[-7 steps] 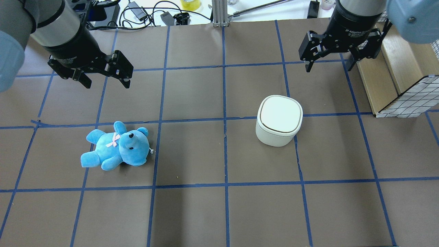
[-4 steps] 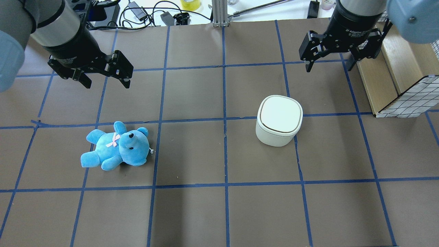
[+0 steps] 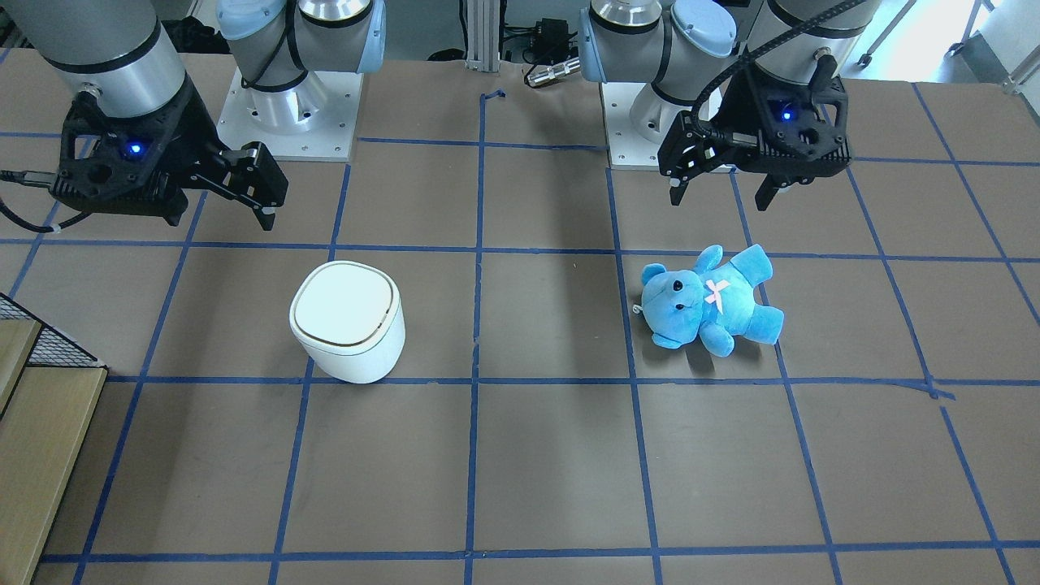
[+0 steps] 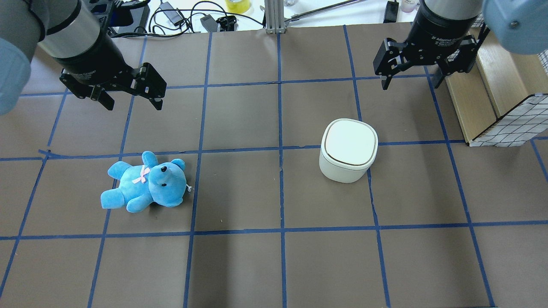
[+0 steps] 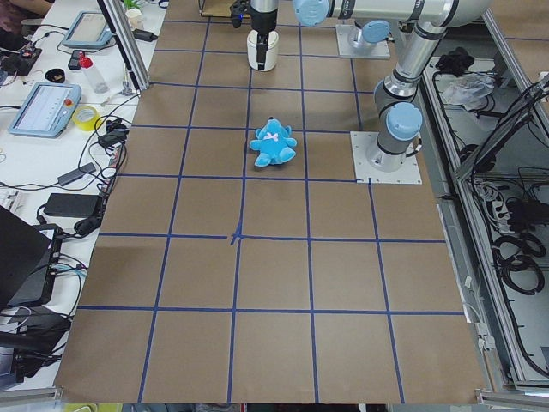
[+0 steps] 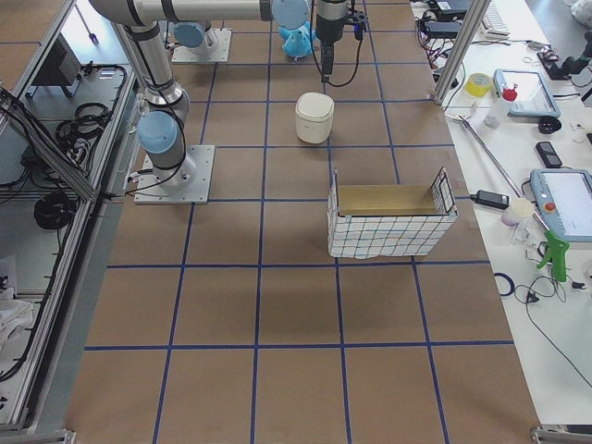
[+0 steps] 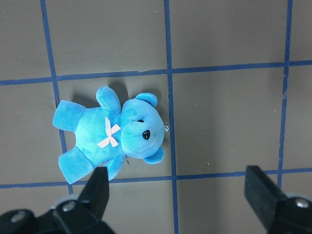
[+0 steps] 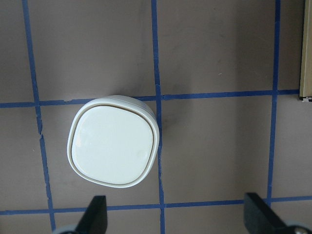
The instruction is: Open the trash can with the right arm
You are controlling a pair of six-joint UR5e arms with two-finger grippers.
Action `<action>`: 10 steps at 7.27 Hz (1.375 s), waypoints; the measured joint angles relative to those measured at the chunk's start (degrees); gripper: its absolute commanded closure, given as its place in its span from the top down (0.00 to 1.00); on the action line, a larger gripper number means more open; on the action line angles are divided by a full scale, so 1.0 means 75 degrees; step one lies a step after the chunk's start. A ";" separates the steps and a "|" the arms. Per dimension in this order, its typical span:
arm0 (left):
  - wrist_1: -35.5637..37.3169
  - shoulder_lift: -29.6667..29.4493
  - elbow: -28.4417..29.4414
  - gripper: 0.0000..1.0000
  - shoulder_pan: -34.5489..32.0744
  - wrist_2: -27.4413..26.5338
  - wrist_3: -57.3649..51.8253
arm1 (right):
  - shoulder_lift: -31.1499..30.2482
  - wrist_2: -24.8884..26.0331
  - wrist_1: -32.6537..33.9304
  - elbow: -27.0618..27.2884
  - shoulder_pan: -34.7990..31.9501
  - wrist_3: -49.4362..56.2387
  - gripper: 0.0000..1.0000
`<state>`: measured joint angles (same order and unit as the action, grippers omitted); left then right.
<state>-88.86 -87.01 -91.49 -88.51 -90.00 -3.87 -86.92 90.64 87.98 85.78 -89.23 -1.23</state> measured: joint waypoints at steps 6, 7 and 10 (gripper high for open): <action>0.0000 0.0000 0.0000 1.00 0.0000 0.0000 0.0000 | 0.0010 -0.0018 0.0001 0.0000 -0.0001 -0.0006 1.00; 0.0000 0.0000 0.0000 1.00 0.0000 0.0000 0.0000 | 0.0011 -0.0030 0.0006 0.0000 -0.0003 -0.0018 0.99; 0.0000 0.0000 0.0000 1.00 0.0000 0.0000 0.0000 | 0.0001 -0.0039 0.0065 0.0000 -0.0112 -0.0106 0.46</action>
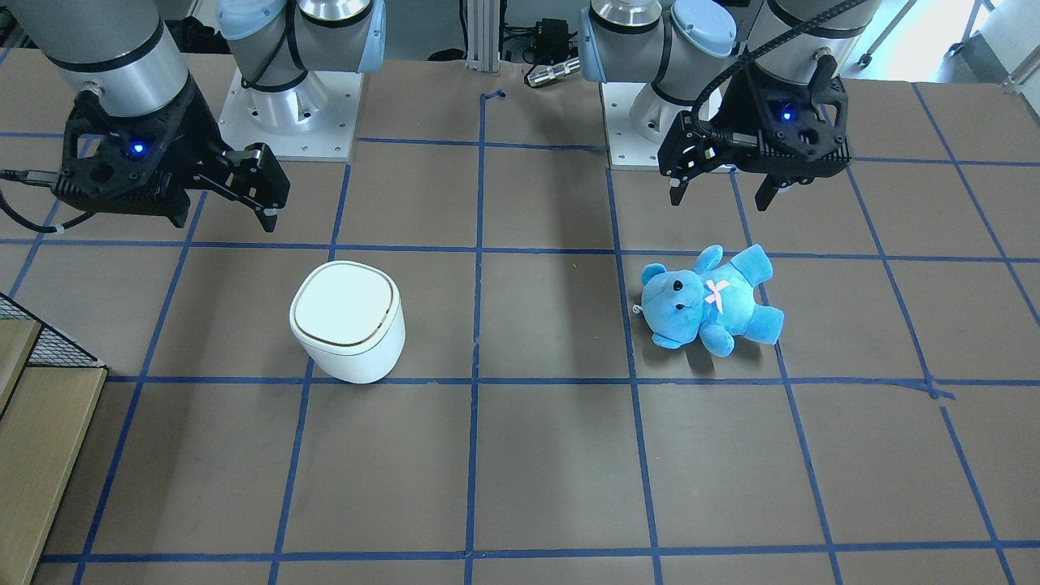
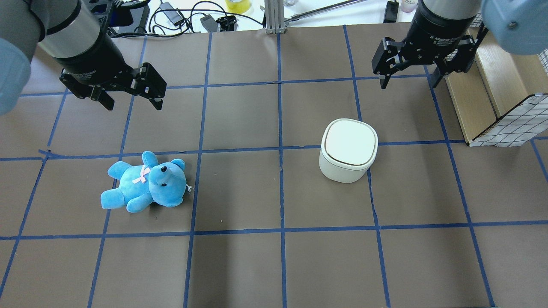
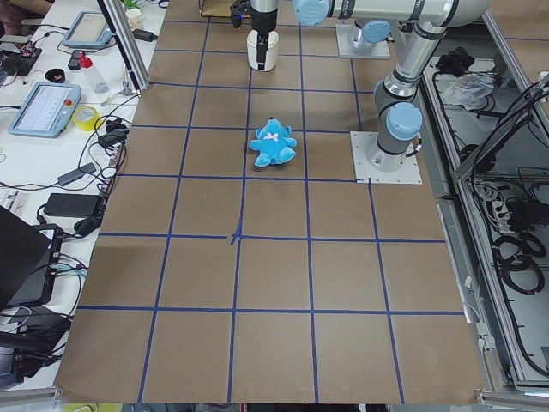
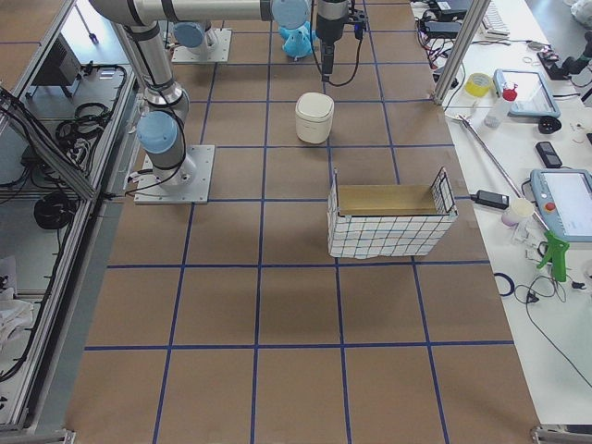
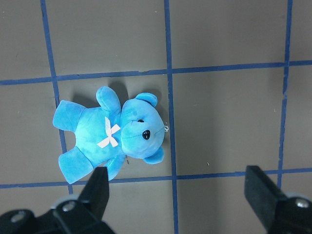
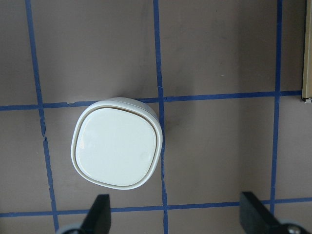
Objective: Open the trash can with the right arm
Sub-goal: 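Move the right gripper over the white trash can lid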
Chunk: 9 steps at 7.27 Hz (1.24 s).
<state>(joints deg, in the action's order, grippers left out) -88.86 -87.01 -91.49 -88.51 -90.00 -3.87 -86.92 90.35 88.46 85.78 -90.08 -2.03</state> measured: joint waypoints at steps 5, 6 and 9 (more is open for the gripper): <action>0.0000 0.0000 0.0000 1.00 0.0000 0.0009 0.0000 | 0.0302 0.0014 0.0131 0.0067 -0.1158 -0.0790 0.00; 0.0000 0.0000 0.0000 1.00 0.0000 0.0004 0.0000 | 0.0361 0.0005 0.0290 0.0271 -0.1165 -0.0757 0.00; 0.0000 0.0000 0.0000 1.00 0.0000 0.0000 0.0000 | 0.0439 0.0028 0.2205 0.1543 -0.1083 -0.0680 0.00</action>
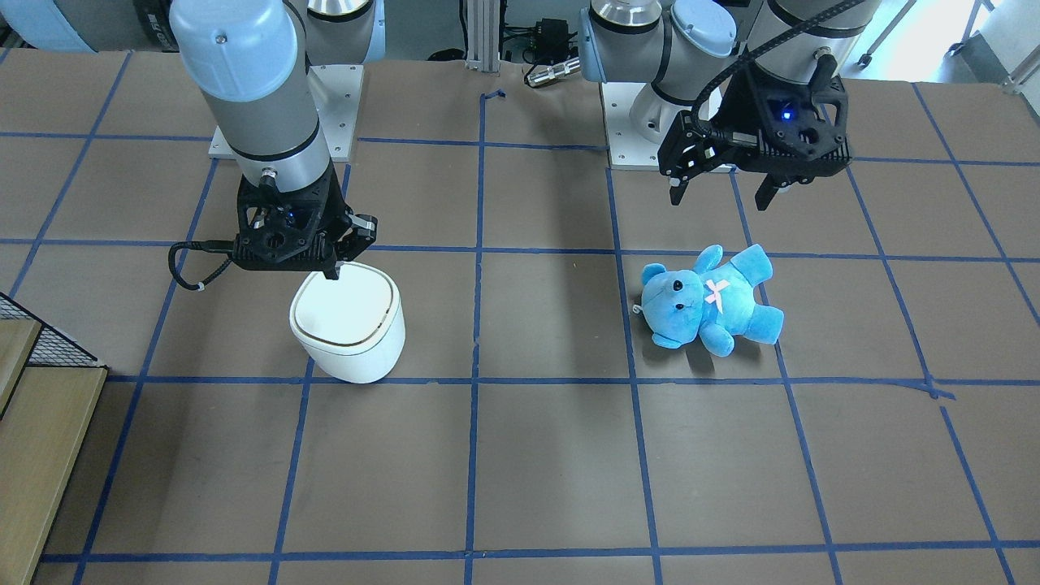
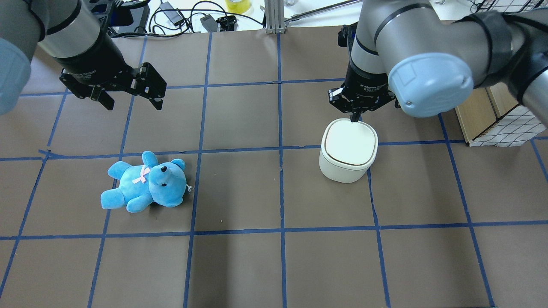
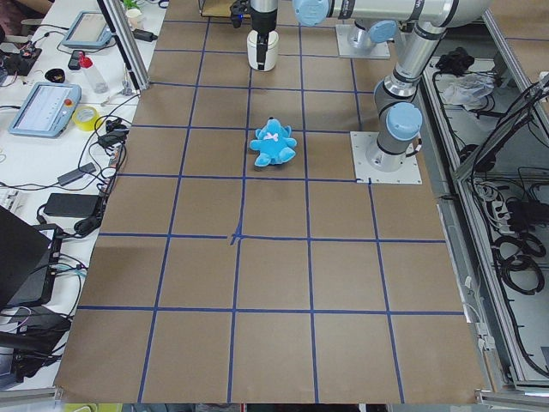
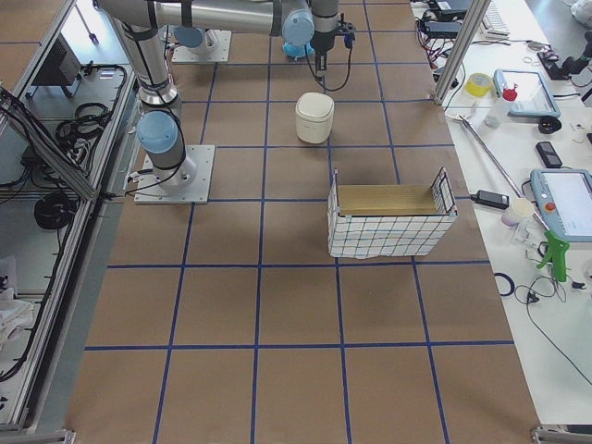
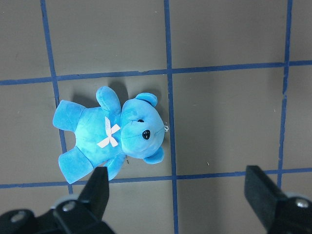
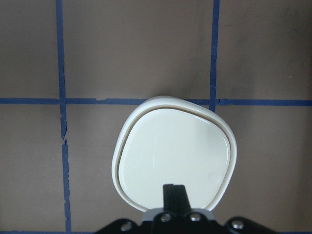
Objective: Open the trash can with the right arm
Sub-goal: 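Lower the right gripper and press down on the lid's near edge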
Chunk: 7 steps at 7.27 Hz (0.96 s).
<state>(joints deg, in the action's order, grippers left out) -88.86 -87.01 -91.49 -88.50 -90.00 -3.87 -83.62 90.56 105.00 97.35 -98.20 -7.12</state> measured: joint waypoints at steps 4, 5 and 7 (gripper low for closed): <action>0.0000 0.0000 0.0000 1.00 0.0000 0.0000 0.0000 | 0.0152 0.0031 0.0849 0.0404 0.0093 0.0018 0.00; 0.0000 0.0000 0.0000 1.00 0.0000 0.0002 0.0000 | 0.0221 0.0013 0.0971 0.0519 0.0099 0.0016 0.00; 0.0000 0.0000 0.0000 1.00 0.0000 0.0003 0.0000 | 0.0278 0.0013 0.0908 0.0759 0.0110 0.0028 0.00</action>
<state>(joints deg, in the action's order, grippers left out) -88.86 -87.01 -91.49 -88.51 -89.98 -3.87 -81.54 90.66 111.81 103.04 -97.37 -6.92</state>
